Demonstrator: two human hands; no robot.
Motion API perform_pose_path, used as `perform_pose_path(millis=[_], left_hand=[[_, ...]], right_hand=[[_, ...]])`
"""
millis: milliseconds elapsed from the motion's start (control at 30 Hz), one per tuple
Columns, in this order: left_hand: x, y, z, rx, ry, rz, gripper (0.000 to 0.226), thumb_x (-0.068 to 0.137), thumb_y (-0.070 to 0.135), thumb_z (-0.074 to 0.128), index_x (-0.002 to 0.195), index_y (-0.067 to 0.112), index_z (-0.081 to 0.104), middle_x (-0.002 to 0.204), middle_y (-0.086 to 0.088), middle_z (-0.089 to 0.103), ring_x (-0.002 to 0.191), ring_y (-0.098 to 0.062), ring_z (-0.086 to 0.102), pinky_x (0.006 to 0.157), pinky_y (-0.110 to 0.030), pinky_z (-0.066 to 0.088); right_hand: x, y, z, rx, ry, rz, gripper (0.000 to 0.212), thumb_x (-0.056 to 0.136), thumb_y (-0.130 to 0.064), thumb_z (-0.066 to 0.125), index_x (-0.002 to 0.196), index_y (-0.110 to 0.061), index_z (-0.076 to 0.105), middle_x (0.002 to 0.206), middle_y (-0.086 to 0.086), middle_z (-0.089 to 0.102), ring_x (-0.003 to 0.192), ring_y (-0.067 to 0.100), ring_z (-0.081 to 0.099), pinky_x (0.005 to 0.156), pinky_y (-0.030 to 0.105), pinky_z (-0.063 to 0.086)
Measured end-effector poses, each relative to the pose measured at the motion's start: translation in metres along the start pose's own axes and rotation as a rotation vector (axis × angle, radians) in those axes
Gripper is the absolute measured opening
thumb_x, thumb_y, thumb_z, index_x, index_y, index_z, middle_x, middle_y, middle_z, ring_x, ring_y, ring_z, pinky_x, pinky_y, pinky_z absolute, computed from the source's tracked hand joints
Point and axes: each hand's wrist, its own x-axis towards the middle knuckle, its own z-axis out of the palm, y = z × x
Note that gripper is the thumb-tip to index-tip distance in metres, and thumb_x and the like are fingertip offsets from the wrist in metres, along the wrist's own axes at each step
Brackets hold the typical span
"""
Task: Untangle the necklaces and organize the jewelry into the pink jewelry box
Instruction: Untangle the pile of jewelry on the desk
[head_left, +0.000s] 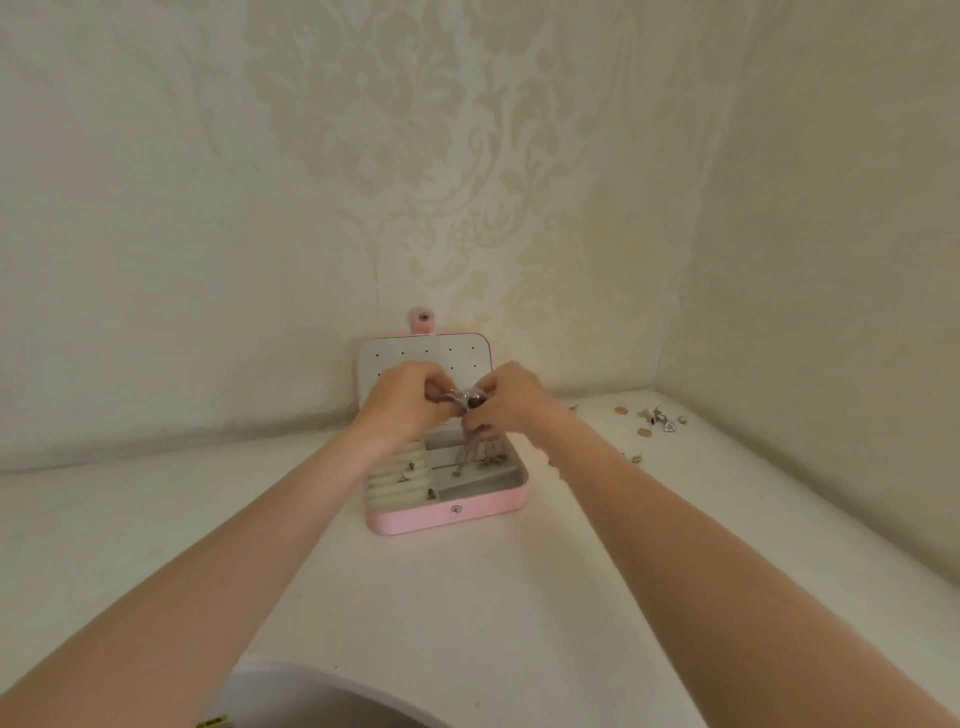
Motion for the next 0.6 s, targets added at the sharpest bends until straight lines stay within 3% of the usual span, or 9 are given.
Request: perform_pose_path(millis=[67, 200, 300, 433, 533, 600], left_hand=[[0.001, 0.007, 0.002, -0.154, 0.024, -0.039, 0.016, 0.077, 0.008, 0.073, 0.073, 0.018, 0.061, 0.07, 0.002, 0.062, 0.066, -0.01, 0.056, 0.068, -0.02, 0.044], [-0.001, 0.027, 0.008, -0.374, -0.034, -0.09, 0.017, 0.08, 0.004, 0.069, 0.074, 0.017, 0.06, 0.071, -0.002, 0.062, 0.065, -0.011, 0.057, 0.077, -0.028, 0.053], [-0.004, 0.043, 0.012, -0.392, -0.087, -0.062, 0.014, 0.08, 0.005, 0.07, 0.078, 0.016, 0.061, 0.075, -0.004, 0.064, 0.067, -0.011, 0.059, 0.075, -0.025, 0.054], [-0.012, 0.066, 0.028, -0.359, -0.222, 0.001, 0.012, 0.08, 0.005, 0.07, 0.082, 0.014, 0.062, 0.071, 0.0, 0.063, 0.066, -0.011, 0.059, 0.073, -0.025, 0.053], [-0.027, 0.076, 0.056, -0.257, -0.37, 0.066, 0.013, 0.08, 0.003, 0.068, 0.086, 0.011, 0.06, 0.072, 0.001, 0.063, 0.063, -0.009, 0.06, 0.063, -0.018, 0.053], [-0.037, 0.076, 0.081, -0.236, -0.407, 0.097, 0.015, 0.08, 0.001, 0.067, 0.082, 0.013, 0.059, 0.073, -0.003, 0.063, 0.063, -0.014, 0.058, 0.064, -0.025, 0.05]], right_hand=[[-0.003, -0.004, -0.021, 0.045, 0.04, -0.041, 0.017, 0.07, 0.006, 0.07, 0.088, 0.007, 0.07, 0.067, 0.01, 0.061, 0.065, 0.019, 0.061, 0.077, 0.033, 0.058], [-0.016, -0.006, -0.052, 0.101, 0.031, -0.053, 0.017, 0.071, 0.004, 0.075, 0.087, 0.002, 0.071, 0.075, 0.013, 0.065, 0.071, 0.022, 0.064, 0.078, 0.032, 0.057], [-0.03, -0.001, -0.07, 0.076, 0.014, -0.067, 0.014, 0.072, 0.004, 0.074, 0.086, 0.001, 0.07, 0.077, 0.014, 0.065, 0.073, 0.022, 0.064, 0.08, 0.032, 0.057], [-0.054, 0.013, -0.092, 0.077, -0.155, 0.003, 0.013, 0.076, 0.009, 0.07, 0.081, -0.003, 0.067, 0.071, 0.008, 0.066, 0.059, 0.011, 0.065, 0.058, 0.013, 0.053], [-0.07, 0.037, -0.101, -0.035, -0.25, 0.118, 0.012, 0.077, 0.006, 0.07, 0.086, -0.001, 0.067, 0.075, 0.008, 0.067, 0.068, 0.015, 0.066, 0.071, 0.019, 0.056], [-0.079, 0.061, -0.098, -0.062, -0.252, 0.171, 0.018, 0.078, 0.006, 0.069, 0.095, 0.004, 0.067, 0.079, 0.011, 0.067, 0.075, 0.022, 0.066, 0.078, 0.025, 0.057]])
